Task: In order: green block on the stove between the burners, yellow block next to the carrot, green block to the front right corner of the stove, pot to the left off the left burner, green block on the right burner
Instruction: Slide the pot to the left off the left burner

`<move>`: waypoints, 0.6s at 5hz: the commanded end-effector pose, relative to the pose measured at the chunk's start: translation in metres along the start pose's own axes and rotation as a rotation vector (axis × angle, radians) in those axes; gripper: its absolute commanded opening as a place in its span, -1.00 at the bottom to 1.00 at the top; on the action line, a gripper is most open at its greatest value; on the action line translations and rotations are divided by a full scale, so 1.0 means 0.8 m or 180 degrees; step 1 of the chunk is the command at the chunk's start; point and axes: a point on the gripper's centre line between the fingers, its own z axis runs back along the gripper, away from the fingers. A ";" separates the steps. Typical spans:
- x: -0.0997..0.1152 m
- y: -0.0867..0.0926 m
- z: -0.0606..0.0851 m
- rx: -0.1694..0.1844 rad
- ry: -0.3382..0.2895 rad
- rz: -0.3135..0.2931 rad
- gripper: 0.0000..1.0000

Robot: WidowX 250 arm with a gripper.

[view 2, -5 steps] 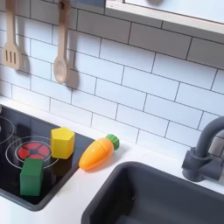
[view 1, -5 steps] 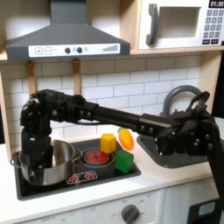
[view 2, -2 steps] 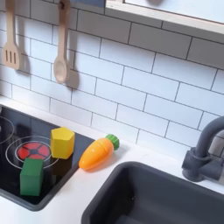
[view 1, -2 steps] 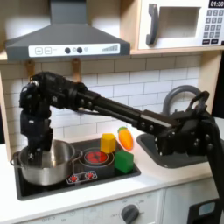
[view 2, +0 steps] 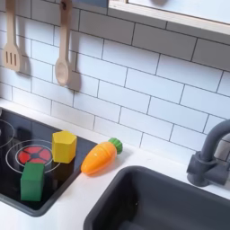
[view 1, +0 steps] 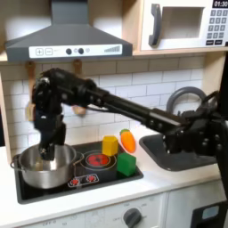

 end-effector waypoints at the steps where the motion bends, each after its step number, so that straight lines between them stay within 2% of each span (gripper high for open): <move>1: -0.053 -0.036 0.007 -0.0357 0.0089 -0.0522 1.00; 3: -0.108 -0.070 0.000 -0.0401 0.0163 -0.0726 1.00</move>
